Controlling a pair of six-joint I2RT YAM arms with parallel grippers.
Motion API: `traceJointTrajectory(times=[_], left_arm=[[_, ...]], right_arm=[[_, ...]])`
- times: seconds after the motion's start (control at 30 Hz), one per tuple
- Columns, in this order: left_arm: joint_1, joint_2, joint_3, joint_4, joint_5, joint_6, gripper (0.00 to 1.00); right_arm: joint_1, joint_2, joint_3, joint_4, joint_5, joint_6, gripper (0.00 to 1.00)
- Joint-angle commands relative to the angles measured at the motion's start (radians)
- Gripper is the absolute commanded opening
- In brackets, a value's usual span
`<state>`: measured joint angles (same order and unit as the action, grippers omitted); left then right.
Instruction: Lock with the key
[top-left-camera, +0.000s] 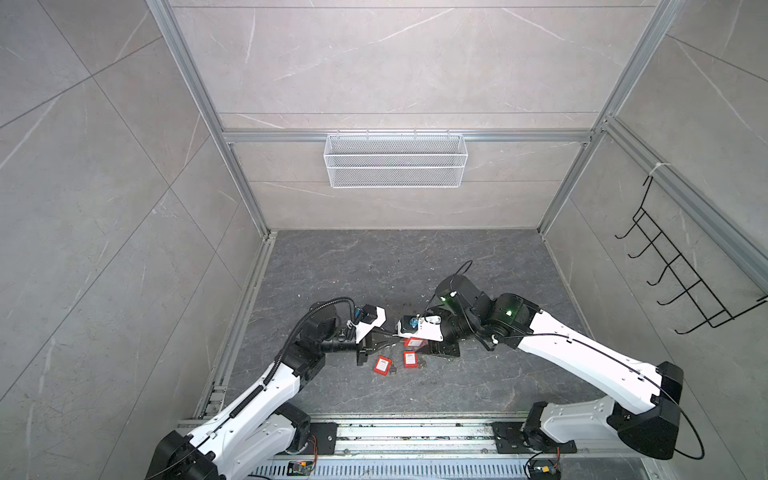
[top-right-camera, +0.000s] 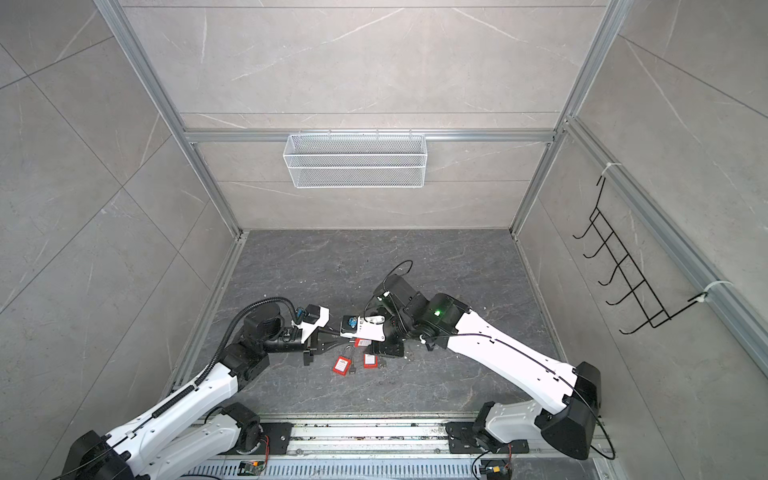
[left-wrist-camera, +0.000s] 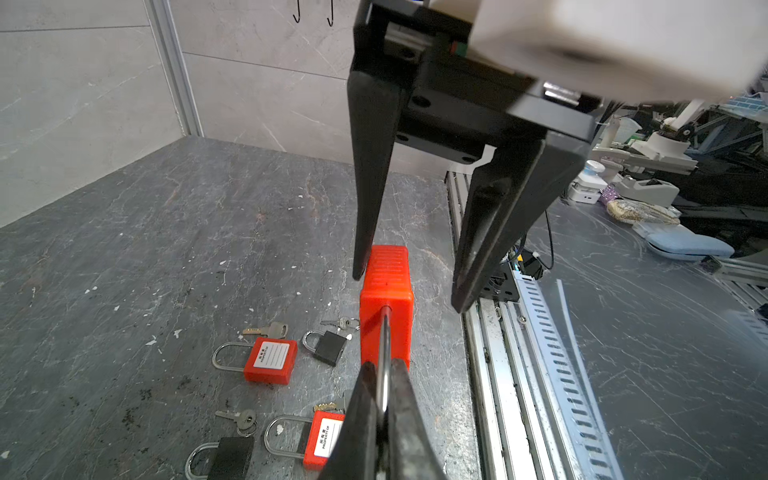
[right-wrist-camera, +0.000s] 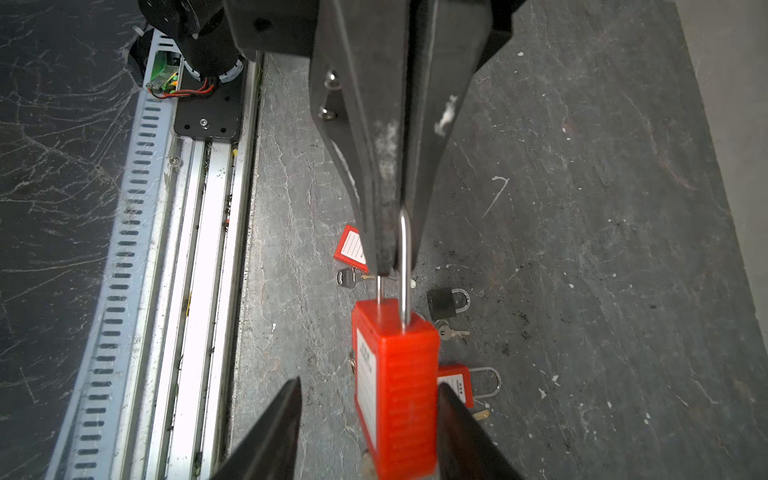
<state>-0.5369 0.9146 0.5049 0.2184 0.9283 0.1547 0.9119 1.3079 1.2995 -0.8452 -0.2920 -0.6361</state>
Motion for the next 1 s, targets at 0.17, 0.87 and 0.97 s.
traceJointTrajectory(times=[0.17, 0.87, 0.97], left_arm=[[0.008, 0.044, 0.074, 0.077, 0.149, -0.027, 0.00], [-0.006, 0.051, 0.073, 0.079, 0.157, -0.039, 0.00], [-0.011, 0.053, 0.076, 0.078, 0.158, -0.042, 0.00]], right_arm=[[-0.134, -0.033, 0.064, -0.271, -0.119, -0.023, 0.54], [-0.192, 0.139, 0.116, -0.333, -0.193, -0.052, 0.44], [-0.192, 0.132, 0.086, -0.242, -0.109, -0.023, 0.43]])
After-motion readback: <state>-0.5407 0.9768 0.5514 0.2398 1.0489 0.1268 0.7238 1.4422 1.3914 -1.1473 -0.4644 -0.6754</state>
